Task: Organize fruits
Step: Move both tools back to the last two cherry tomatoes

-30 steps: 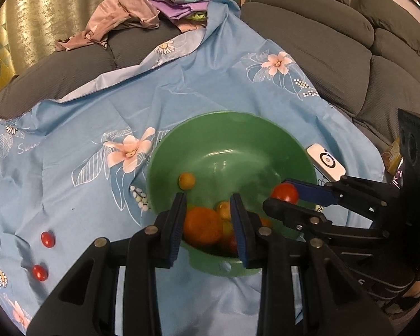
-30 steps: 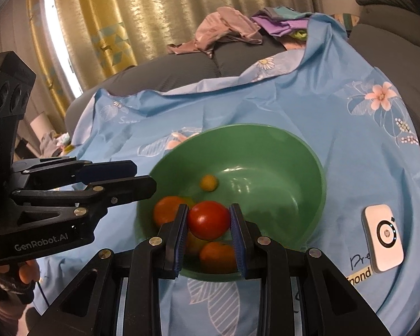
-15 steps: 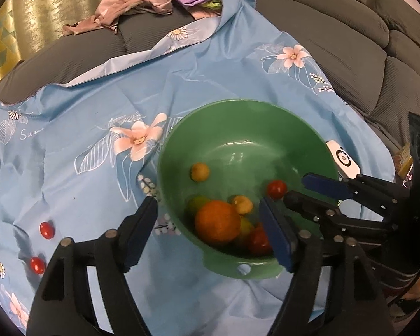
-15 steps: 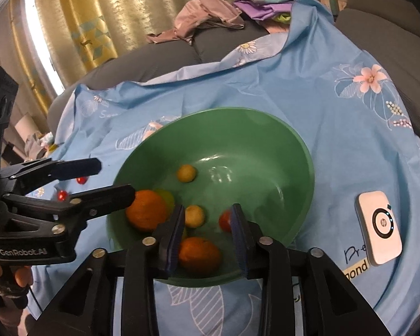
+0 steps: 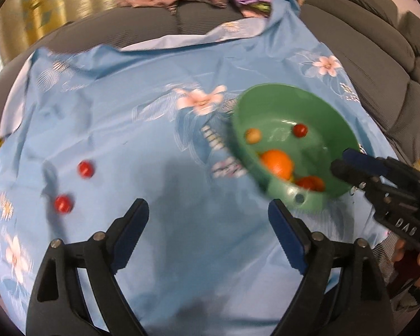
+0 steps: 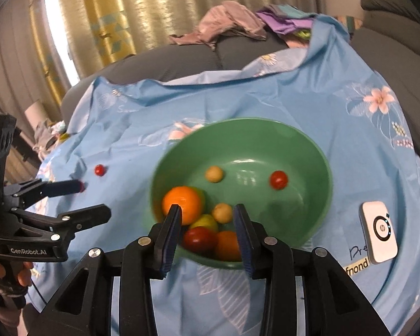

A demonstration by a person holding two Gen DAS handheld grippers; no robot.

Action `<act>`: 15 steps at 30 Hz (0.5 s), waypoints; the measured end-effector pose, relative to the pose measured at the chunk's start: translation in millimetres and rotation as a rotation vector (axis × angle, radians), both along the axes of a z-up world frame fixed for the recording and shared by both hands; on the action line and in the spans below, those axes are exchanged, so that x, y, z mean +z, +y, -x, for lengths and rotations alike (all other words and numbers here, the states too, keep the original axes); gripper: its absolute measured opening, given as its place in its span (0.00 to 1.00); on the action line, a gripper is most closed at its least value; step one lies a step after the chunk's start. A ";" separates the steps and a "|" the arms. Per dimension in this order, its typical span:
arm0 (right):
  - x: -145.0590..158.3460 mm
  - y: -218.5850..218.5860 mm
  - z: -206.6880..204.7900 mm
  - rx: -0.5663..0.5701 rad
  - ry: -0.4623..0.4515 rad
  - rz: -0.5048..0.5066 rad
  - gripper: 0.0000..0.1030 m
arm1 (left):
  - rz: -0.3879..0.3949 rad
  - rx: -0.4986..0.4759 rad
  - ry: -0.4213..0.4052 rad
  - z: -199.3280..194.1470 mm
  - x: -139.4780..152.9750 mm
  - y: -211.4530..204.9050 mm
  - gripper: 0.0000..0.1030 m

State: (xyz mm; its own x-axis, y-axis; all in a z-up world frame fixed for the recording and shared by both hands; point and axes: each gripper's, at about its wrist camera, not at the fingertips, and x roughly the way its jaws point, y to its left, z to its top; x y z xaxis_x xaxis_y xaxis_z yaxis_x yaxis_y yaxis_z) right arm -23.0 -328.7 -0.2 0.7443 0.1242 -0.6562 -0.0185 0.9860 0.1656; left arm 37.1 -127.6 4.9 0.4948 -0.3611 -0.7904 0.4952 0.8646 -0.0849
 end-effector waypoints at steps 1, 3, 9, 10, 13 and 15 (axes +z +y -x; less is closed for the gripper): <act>1.7 4.2 0.8 0.008 -0.002 0.005 0.37 | -0.001 0.020 -0.001 3.6 -0.3 9.1 0.85; 6.4 15.0 4.2 0.030 -0.011 0.015 0.37 | -0.003 0.055 -0.002 9.2 -0.5 24.0 0.85; 18.0 47.7 11.5 0.106 -0.028 0.054 0.38 | 0.009 0.161 0.003 27.5 -2.5 71.1 0.90; 19.2 51.7 12.7 0.116 -0.029 0.058 0.38 | 0.008 0.178 0.003 31.4 -2.8 79.2 0.90; 23.0 65.1 16.8 0.149 -0.037 0.070 0.38 | 0.015 0.218 0.007 39.3 -4.8 98.5 0.90; 24.7 74.5 18.6 0.170 -0.039 0.080 0.38 | 0.023 0.238 0.008 43.8 -4.9 107.5 0.90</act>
State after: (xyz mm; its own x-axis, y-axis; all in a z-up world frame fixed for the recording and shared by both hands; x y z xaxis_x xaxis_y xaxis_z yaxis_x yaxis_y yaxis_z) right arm -41.7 -254.2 24.5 0.7421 0.1988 -0.6401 -0.1911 0.9781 0.0823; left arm -6.6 -20.1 0.0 0.5620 -0.2534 -0.7874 0.2771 0.9546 -0.1094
